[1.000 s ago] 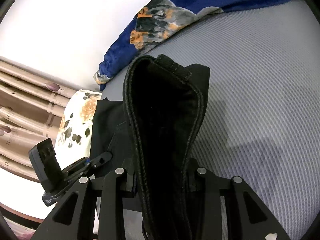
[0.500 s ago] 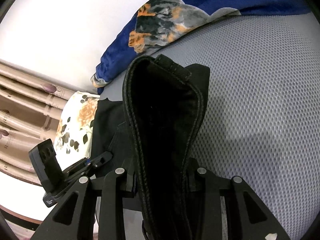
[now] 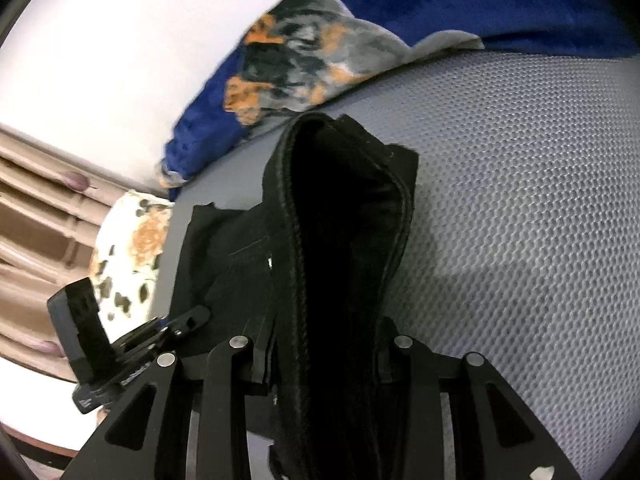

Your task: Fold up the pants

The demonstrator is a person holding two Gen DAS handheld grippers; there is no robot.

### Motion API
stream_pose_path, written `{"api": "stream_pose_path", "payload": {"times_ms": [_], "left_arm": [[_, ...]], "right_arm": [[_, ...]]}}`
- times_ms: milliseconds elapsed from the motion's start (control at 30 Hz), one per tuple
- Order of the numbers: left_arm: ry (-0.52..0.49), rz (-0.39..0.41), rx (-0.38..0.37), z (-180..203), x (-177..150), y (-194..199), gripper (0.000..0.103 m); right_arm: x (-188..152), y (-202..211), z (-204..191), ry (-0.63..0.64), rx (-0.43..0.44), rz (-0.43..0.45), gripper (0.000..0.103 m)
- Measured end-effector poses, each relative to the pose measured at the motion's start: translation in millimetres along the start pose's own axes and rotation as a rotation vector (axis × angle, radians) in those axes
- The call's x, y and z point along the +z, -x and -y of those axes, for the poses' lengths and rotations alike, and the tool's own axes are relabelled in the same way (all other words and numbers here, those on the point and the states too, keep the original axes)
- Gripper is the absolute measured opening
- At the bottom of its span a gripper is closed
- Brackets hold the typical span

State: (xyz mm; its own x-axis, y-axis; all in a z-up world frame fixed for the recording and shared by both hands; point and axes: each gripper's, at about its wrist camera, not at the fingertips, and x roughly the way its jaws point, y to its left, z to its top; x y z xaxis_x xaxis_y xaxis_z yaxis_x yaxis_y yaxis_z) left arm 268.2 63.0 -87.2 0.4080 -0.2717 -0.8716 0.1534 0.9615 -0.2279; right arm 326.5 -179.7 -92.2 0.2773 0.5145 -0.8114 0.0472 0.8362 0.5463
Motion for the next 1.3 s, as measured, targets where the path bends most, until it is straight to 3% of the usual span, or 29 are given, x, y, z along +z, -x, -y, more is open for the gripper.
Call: {"api": "stream_pose_path", "payload": {"times_ms": [133, 267, 467, 767, 933, 1300], "left_arm": [[0.06, -0.001, -0.028, -13.6, -9.5, -10.7, 0.033], [0.073, 0.011, -0.019, -19.3, -13.5, -11.5, 0.045], [0.01, 0.04, 0.091, -9.7, -26.0, -3.1, 0.047], [-0.008, 0.073, 0.24, 9.8, -56.8, 29.7, 0.048], [-0.022, 0.104, 0.27, 22.4, -72.8, 52.2, 0.048], [-0.003, 0.148, 0.318, 38.3, -111.9, 103.0, 0.049]], "right_arm": [[-7.6, -13.0, 8.5, 0.047, -0.103, 0.027, 0.054], [-14.7, -8.0, 2.4, 0.091, -0.156, 0.038, 0.057], [-40.3, 4.6, -1.1, 0.145, -0.257, 0.034, 0.067], [-71.5, 39.4, -14.6, 0.15, -0.336, 0.123, 0.074], [-92.0, 67.7, -34.4, 0.174, -0.333, 0.171, 0.075], [-147.7, 89.8, -91.5, 0.282, -0.378, 0.282, 0.093]]}}
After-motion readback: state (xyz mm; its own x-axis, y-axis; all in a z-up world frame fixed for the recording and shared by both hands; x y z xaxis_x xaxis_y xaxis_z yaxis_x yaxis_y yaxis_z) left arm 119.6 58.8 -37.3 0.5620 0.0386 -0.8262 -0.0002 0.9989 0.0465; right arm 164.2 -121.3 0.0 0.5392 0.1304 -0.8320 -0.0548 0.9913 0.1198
